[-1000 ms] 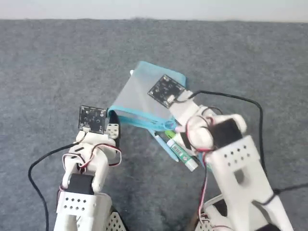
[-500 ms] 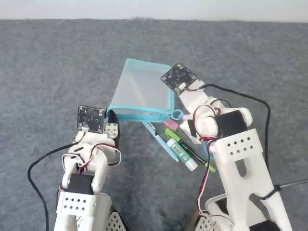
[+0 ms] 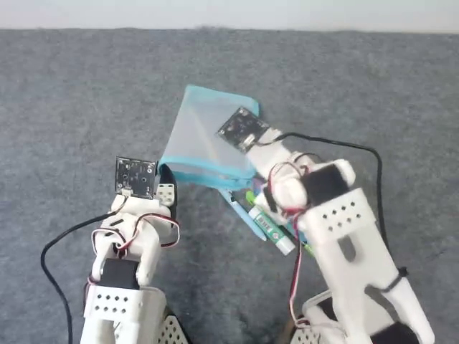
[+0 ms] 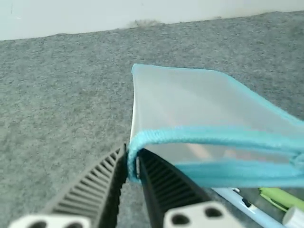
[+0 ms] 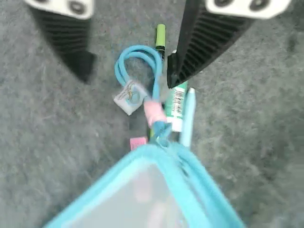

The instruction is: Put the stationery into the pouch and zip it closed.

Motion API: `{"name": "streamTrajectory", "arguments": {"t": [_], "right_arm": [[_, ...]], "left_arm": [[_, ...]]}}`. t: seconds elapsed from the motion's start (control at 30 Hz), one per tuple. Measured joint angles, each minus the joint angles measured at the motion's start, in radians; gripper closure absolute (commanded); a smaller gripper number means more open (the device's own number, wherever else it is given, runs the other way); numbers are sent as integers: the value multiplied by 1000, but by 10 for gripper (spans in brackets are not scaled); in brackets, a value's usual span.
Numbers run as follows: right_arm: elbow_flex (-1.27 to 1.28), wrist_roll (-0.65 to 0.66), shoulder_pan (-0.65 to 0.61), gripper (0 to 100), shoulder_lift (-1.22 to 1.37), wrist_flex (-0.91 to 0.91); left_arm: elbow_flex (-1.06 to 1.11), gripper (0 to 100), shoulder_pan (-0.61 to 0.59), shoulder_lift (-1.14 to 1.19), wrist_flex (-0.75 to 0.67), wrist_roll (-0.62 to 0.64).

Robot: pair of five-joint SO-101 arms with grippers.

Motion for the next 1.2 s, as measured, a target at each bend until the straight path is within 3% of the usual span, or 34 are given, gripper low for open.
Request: {"name": "streamTrajectory", "arguments": {"t": [0.23, 0.57, 0.8, 1.2], "right_arm": [[89, -3, -26, 630, -186, 32], [213, -54, -49, 626, -91, -313], [267, 104, -245, 626, -91, -393], [282, 167, -227, 629, 166, -621]], "left_arm": [[0, 988, -3, 0, 0, 0], [0, 988, 32, 0, 0, 0], [0, 988, 34, 0, 0, 0], [0, 988, 38, 0, 0, 0]]}}
